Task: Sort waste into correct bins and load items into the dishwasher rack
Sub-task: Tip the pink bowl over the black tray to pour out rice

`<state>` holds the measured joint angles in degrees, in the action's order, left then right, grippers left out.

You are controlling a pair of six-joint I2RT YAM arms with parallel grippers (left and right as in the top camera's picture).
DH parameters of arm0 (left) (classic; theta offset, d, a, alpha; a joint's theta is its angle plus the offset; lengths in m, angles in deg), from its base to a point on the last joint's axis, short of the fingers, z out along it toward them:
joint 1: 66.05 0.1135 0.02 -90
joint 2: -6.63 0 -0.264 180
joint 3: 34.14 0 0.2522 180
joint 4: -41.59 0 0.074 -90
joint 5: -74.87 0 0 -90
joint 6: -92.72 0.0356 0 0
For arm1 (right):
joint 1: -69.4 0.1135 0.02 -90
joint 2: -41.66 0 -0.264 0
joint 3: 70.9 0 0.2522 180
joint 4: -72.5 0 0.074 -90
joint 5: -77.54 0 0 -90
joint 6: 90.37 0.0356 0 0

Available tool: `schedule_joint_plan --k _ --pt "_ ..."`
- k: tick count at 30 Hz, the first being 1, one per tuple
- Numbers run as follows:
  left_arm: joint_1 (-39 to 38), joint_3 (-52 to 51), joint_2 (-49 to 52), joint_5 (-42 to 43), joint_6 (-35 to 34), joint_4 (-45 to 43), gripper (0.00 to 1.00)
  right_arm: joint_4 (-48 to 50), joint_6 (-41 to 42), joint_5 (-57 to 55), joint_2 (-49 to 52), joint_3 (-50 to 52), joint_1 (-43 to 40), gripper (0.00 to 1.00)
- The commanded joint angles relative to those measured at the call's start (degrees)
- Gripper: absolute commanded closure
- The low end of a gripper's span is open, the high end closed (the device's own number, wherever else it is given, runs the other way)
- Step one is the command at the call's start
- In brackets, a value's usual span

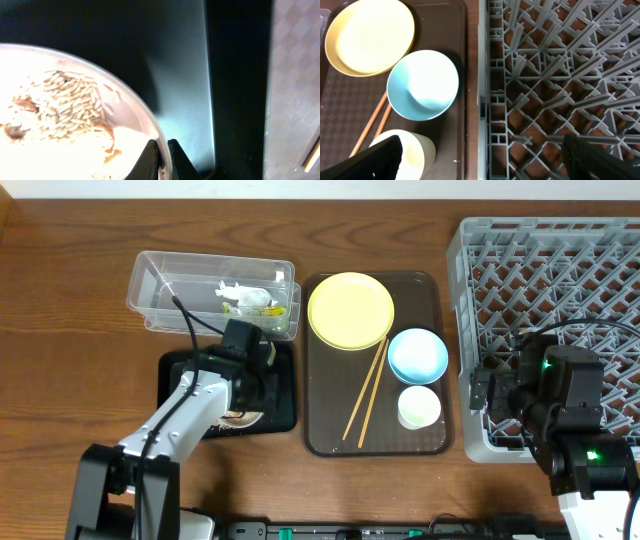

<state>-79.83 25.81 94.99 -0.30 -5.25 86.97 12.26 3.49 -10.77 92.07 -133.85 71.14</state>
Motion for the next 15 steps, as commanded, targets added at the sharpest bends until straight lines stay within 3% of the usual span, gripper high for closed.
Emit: schedule_joint_plan --k 1,8,15 --pt "-0.13 -0.2 0.42 1.79 -1.36 0.04 0.94 -0.07 -0.28 0.26 -0.15 -1.16 -0.59 0.01" --pt "0.07 1.33 -6.08 8.59 -1.4 0.79 0.94 -0.07 -0.28 0.26 -0.15 -1.18 -0.59 0.01" --pt "3.26 1.31 -11.06 17.62 -5.73 0.85 0.94 -0.04 -0.31 0.24 -0.15 -1.16 -0.59 0.01"
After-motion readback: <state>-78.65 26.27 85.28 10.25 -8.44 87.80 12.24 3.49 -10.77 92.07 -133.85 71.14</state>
